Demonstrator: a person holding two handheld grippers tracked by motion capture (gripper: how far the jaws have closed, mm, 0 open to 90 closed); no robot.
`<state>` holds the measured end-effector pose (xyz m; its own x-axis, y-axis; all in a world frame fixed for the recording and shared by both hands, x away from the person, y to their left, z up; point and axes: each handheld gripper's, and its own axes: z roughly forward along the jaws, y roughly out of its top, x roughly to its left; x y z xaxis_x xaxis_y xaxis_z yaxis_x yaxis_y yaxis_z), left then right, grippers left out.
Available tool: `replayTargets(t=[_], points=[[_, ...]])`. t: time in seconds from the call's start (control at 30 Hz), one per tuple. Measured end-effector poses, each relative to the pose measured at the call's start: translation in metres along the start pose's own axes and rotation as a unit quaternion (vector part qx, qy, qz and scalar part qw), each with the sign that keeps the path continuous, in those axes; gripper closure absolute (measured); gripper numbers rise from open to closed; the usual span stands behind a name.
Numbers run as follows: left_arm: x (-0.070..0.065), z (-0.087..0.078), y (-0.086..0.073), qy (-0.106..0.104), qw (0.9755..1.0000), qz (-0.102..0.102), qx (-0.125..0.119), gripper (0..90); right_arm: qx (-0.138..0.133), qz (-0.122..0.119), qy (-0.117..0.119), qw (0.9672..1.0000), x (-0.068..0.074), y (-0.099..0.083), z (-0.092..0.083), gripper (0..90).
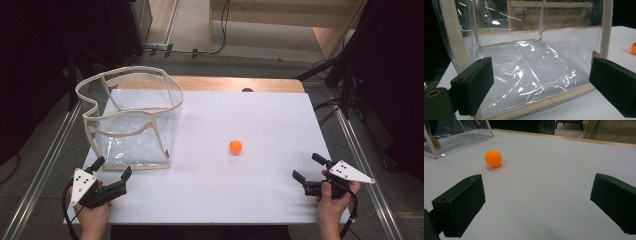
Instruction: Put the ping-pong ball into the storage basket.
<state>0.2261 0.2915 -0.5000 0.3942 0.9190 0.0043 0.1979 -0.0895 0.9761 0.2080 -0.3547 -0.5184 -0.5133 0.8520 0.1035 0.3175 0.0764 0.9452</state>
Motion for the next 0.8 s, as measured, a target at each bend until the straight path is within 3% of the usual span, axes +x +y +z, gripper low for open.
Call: replayTargets(t=[0.2,0.27,0.47,0.53,0.8], points=[[0.000,0.000,0.000,0.000,1.0000,0.000,0.000,6.1,0.015,-0.008,0.007,0.9998,0.002,0.003,0.001,0.0],[-0.001,-0.001,0.000,0.000,1.0000,0.001,0.001,6.1,0.018,-0.014,-0.014,0.9996,0.004,0.005,0.000,0.0],[-0.001,-0.001,-0.001,0.000,1.0000,0.002,0.000,6.1,0.007,-0.021,-0.013,0.9997,0.007,0.016,-0.002,0.0],[-0.001,-0.001,-0.001,0.000,1.0000,0.001,0.000,6.1,0.013,-0.027,0.029,0.9991,0.008,0.023,0.002,0.0],[-0.002,-0.001,-0.001,0.002,1.0000,0.008,0.002,6.1,0.053,-0.056,0.057,0.9954,0.020,0.044,0.014,0.0]])
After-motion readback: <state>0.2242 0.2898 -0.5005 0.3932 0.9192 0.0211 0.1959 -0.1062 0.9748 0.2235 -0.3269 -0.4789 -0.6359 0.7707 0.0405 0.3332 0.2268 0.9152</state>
